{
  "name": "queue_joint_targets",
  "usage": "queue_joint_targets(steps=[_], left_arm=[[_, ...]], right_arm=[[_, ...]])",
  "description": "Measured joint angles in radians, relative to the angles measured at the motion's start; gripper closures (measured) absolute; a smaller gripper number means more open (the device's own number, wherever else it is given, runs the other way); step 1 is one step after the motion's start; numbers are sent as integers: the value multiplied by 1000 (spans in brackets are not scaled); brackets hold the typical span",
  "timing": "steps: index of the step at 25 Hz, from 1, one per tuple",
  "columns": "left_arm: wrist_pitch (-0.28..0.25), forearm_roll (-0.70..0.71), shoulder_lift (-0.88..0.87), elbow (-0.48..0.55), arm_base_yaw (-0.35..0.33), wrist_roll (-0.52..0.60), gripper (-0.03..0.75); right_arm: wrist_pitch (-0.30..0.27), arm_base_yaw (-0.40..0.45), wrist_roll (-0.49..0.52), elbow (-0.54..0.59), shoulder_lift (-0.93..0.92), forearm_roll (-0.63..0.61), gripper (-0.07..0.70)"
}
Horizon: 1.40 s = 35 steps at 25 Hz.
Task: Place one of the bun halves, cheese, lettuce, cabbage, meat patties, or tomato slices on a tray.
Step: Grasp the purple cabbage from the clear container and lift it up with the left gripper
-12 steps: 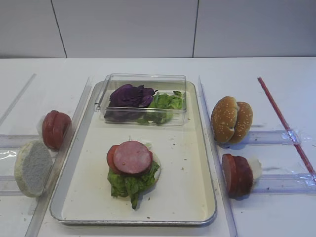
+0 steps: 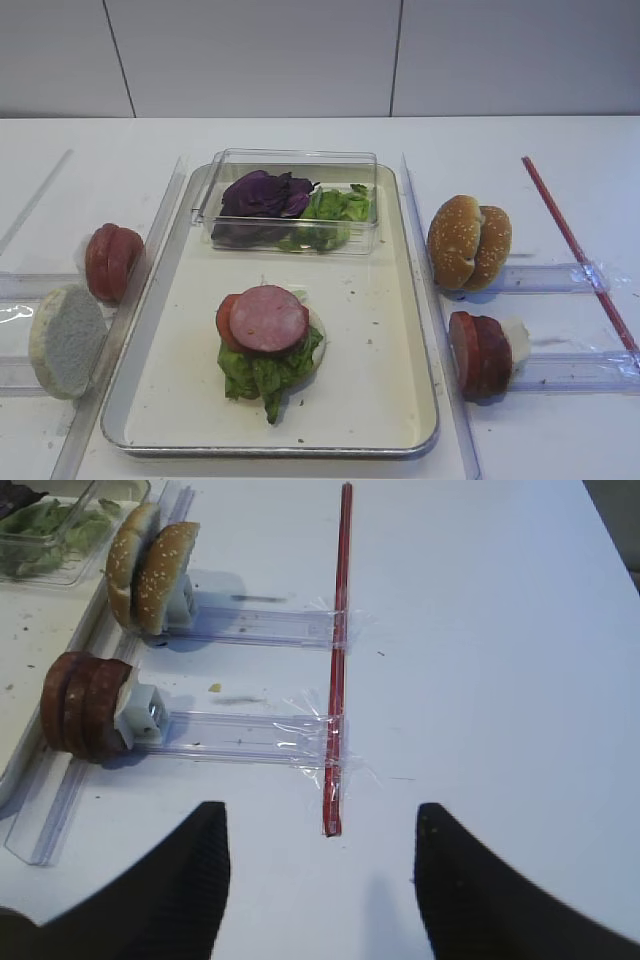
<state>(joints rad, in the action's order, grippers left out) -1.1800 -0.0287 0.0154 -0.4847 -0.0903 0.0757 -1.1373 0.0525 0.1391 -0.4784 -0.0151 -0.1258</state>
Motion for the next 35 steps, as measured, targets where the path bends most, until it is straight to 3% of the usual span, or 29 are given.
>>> queue_joint_targets(steps=[22,28,35], left_arm=[[-13,-14,-11,-10,0,-43,450],[-65,-34,-228,-119,0,-63,450],[-84,-49,-585,-363,0,-66,449]], right_arm=[[0,0,-4,0,0,0,204],[0,0,-4,0,0,0,204],[0,0,-4,2,0,0,204]])
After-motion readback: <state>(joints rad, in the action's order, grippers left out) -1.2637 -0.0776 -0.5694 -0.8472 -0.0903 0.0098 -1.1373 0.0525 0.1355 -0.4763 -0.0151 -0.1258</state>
